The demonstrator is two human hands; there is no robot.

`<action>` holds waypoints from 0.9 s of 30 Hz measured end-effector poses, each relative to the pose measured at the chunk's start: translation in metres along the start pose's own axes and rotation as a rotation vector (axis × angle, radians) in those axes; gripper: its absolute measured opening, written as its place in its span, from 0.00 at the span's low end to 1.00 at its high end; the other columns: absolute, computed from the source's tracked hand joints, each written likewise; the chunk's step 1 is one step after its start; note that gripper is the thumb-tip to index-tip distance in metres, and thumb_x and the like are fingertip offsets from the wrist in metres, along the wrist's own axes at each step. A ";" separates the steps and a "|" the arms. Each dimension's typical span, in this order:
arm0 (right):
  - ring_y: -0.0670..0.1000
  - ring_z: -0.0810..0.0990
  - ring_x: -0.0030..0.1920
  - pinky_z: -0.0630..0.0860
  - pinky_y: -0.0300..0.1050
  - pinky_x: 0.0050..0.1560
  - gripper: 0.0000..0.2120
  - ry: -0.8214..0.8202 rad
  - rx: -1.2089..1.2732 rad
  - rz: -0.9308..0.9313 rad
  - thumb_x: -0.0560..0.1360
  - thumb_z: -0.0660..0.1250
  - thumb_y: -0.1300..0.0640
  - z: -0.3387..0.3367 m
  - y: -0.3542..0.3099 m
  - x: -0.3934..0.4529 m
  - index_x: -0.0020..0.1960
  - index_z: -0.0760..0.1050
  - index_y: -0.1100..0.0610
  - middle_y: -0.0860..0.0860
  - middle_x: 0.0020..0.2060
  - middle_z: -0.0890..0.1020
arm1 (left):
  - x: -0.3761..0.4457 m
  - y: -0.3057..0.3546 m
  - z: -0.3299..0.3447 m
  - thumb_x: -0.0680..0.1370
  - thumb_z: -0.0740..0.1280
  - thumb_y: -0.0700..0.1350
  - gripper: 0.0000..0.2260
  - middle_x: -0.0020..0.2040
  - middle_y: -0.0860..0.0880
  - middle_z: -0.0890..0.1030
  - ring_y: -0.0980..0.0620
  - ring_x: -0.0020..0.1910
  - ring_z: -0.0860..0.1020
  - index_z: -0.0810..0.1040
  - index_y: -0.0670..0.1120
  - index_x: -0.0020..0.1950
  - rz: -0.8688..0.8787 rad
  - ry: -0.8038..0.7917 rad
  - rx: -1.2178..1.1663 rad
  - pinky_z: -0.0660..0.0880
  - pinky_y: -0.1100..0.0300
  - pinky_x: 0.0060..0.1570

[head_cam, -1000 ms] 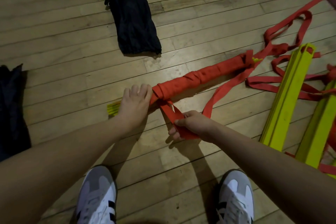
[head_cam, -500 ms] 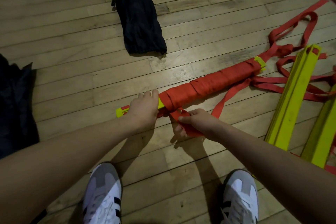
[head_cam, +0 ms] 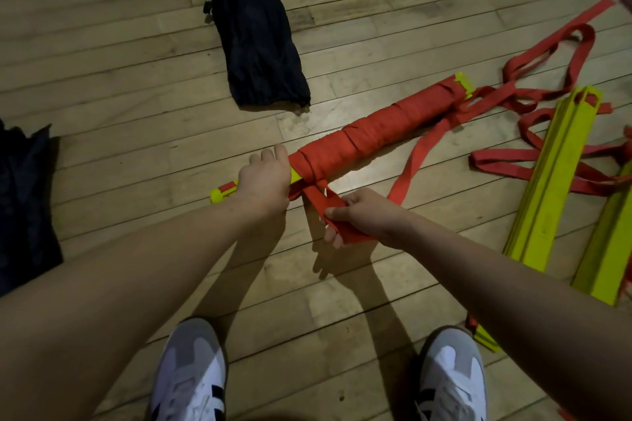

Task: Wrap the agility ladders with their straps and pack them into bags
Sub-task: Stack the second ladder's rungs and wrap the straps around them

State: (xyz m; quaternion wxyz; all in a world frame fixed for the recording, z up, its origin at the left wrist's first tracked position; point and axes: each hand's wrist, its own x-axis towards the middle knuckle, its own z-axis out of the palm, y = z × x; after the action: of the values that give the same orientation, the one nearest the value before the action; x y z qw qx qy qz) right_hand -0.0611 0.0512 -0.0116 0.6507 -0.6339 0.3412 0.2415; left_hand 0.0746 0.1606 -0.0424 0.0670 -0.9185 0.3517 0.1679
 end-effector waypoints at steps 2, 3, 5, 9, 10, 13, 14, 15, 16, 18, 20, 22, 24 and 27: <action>0.51 0.82 0.32 0.80 0.45 0.41 0.07 -0.056 -0.026 0.011 0.81 0.60 0.62 -0.002 0.002 -0.001 0.51 0.74 0.65 0.56 0.33 0.83 | 0.004 -0.002 0.000 0.74 0.71 0.49 0.31 0.62 0.40 0.71 0.42 0.60 0.72 0.59 0.40 0.70 0.001 0.017 0.006 0.73 0.51 0.50; 0.51 0.81 0.32 0.80 0.46 0.41 0.05 -0.083 -0.033 0.023 0.81 0.61 0.62 -0.004 0.005 -0.003 0.51 0.73 0.64 0.56 0.34 0.83 | 0.005 -0.003 0.000 0.74 0.71 0.49 0.32 0.62 0.41 0.71 0.41 0.60 0.72 0.59 0.40 0.70 0.000 0.019 0.002 0.73 0.51 0.50; 0.52 0.80 0.32 0.79 0.45 0.38 0.04 -0.116 -0.029 0.049 0.80 0.62 0.62 -0.006 0.010 -0.006 0.50 0.73 0.62 0.56 0.34 0.82 | 0.008 -0.002 -0.001 0.74 0.70 0.49 0.32 0.62 0.40 0.70 0.41 0.60 0.72 0.58 0.39 0.71 -0.011 0.007 0.005 0.73 0.51 0.48; 0.49 0.76 0.26 0.75 0.41 0.31 0.04 -0.071 0.054 0.036 0.81 0.60 0.62 -0.006 0.017 -0.009 0.50 0.73 0.62 0.55 0.32 0.80 | 0.007 -0.003 -0.003 0.76 0.67 0.46 0.25 0.60 0.40 0.70 0.42 0.58 0.71 0.63 0.38 0.68 -0.011 0.058 0.080 0.72 0.52 0.49; 0.48 0.75 0.25 0.74 0.41 0.31 0.05 -0.045 0.062 0.027 0.81 0.60 0.62 -0.006 0.018 -0.009 0.50 0.73 0.62 0.55 0.32 0.80 | 0.005 -0.004 0.000 0.76 0.66 0.46 0.23 0.59 0.40 0.70 0.42 0.58 0.71 0.64 0.38 0.67 0.007 0.081 0.115 0.71 0.52 0.50; 0.49 0.74 0.26 0.73 0.43 0.33 0.06 -0.003 0.072 0.013 0.81 0.60 0.61 -0.008 0.018 -0.007 0.50 0.75 0.62 0.55 0.33 0.81 | 0.000 -0.002 0.008 0.77 0.65 0.46 0.19 0.58 0.41 0.70 0.44 0.56 0.70 0.66 0.40 0.64 0.061 0.178 0.187 0.70 0.54 0.53; 0.49 0.74 0.27 0.74 0.43 0.33 0.06 0.004 0.080 0.012 0.81 0.60 0.62 -0.008 0.017 -0.006 0.50 0.75 0.62 0.55 0.34 0.81 | -0.003 -0.001 0.008 0.78 0.65 0.48 0.19 0.58 0.42 0.70 0.44 0.56 0.70 0.66 0.41 0.64 0.085 0.223 0.210 0.70 0.55 0.54; 0.49 0.75 0.27 0.74 0.43 0.33 0.06 0.011 0.091 0.011 0.81 0.60 0.62 -0.007 0.016 -0.006 0.50 0.74 0.63 0.56 0.35 0.81 | -0.006 -0.002 0.011 0.79 0.65 0.51 0.21 0.60 0.42 0.69 0.44 0.57 0.70 0.64 0.41 0.65 0.123 0.244 0.228 0.69 0.54 0.56; 0.50 0.75 0.27 0.74 0.42 0.32 0.06 0.016 0.101 0.010 0.81 0.59 0.62 -0.005 0.015 -0.005 0.50 0.74 0.63 0.57 0.35 0.82 | -0.009 -0.003 0.016 0.79 0.63 0.53 0.24 0.62 0.41 0.67 0.43 0.60 0.69 0.61 0.40 0.67 0.182 0.238 0.248 0.67 0.51 0.59; 0.50 0.76 0.27 0.75 0.41 0.31 0.06 0.024 0.111 0.009 0.81 0.59 0.63 -0.003 0.015 -0.005 0.48 0.73 0.62 0.57 0.36 0.82 | -0.020 -0.008 0.029 0.78 0.63 0.55 0.28 0.65 0.38 0.61 0.38 0.65 0.66 0.56 0.39 0.69 0.333 0.219 0.314 0.65 0.42 0.64; 0.50 0.78 0.28 0.76 0.39 0.30 0.06 0.043 0.098 0.014 0.81 0.59 0.63 -0.002 0.016 -0.004 0.46 0.72 0.61 0.57 0.37 0.83 | -0.034 -0.009 0.039 0.75 0.67 0.51 0.28 0.65 0.36 0.64 0.33 0.64 0.69 0.61 0.39 0.67 0.407 0.211 0.239 0.67 0.35 0.61; 0.49 0.79 0.29 0.76 0.40 0.31 0.07 0.064 0.085 0.031 0.81 0.59 0.64 -0.002 0.019 -0.004 0.46 0.73 0.60 0.56 0.38 0.83 | -0.046 -0.004 0.043 0.75 0.64 0.48 0.21 0.63 0.34 0.69 0.32 0.61 0.73 0.68 0.39 0.64 0.445 0.178 0.075 0.70 0.36 0.58; 0.50 0.80 0.31 0.77 0.41 0.33 0.07 0.083 0.079 0.051 0.80 0.59 0.64 -0.004 0.023 -0.003 0.47 0.74 0.62 0.57 0.38 0.83 | -0.055 0.006 0.041 0.76 0.62 0.45 0.17 0.62 0.35 0.72 0.34 0.59 0.74 0.72 0.39 0.63 0.463 0.179 -0.093 0.72 0.42 0.57; 0.51 0.79 0.31 0.77 0.43 0.35 0.07 0.103 0.057 0.070 0.80 0.59 0.64 -0.005 0.030 -0.005 0.51 0.75 0.65 0.56 0.37 0.83 | -0.059 0.012 0.036 0.77 0.65 0.41 0.23 0.66 0.42 0.67 0.42 0.64 0.68 0.64 0.42 0.71 0.357 0.119 -0.263 0.69 0.50 0.61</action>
State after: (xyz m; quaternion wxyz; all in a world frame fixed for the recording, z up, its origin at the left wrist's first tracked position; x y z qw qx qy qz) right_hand -0.0873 0.0494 -0.0279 0.6412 -0.6145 0.4028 0.2215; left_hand 0.0164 0.1967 -0.0550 -0.1049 -0.8509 0.4869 0.1670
